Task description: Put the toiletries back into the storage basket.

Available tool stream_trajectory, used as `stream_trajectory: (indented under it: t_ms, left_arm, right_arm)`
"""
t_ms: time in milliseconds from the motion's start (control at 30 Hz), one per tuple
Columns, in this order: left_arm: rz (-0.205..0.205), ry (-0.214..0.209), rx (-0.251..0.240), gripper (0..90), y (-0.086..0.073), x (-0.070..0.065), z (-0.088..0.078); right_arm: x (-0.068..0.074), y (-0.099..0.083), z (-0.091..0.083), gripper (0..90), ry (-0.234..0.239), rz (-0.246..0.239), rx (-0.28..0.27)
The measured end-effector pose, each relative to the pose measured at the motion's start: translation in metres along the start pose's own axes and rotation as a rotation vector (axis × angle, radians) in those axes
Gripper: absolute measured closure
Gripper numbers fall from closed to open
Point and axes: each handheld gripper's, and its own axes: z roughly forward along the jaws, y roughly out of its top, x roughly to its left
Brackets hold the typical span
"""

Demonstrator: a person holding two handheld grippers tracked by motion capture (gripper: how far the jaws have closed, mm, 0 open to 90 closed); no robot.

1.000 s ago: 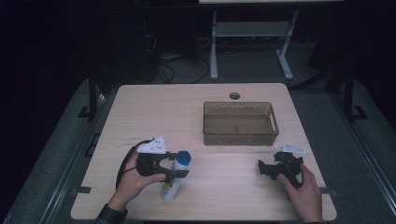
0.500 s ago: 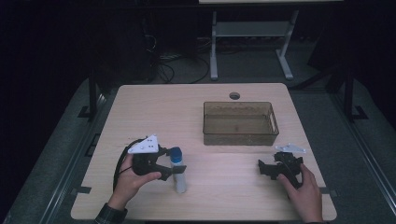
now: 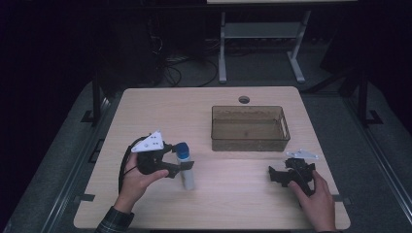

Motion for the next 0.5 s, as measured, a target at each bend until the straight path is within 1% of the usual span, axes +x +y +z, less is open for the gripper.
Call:
stream_trajectory:
  t_ms: [100, 233, 300, 500]
  left_arm:
    - [0.003, 0.005, -0.003, 34.3, 0.003, 0.002, 0.001]
    - [0.004, 0.027, -0.014, 34.3, 0.011, 0.006, 0.004]
    - [0.003, 0.03, -0.014, 34.3, 0.013, 0.007, 0.004]
    - [0.009, 0.052, -0.034, 34.3, 0.026, 0.012, 0.01]
  right_arm:
    - [0.0, 0.0, 0.0, 0.0, 0.0, 0.0, 0.0]
    - [0.0, 0.0, 0.0, 0.0, 0.0, 0.0, 0.0]
    - [0.0, 0.0, 0.0, 0.0, 0.0, 0.0, 0.0]
    - [0.0, 0.0, 0.0, 0.0, 0.001, -0.001, 0.0]
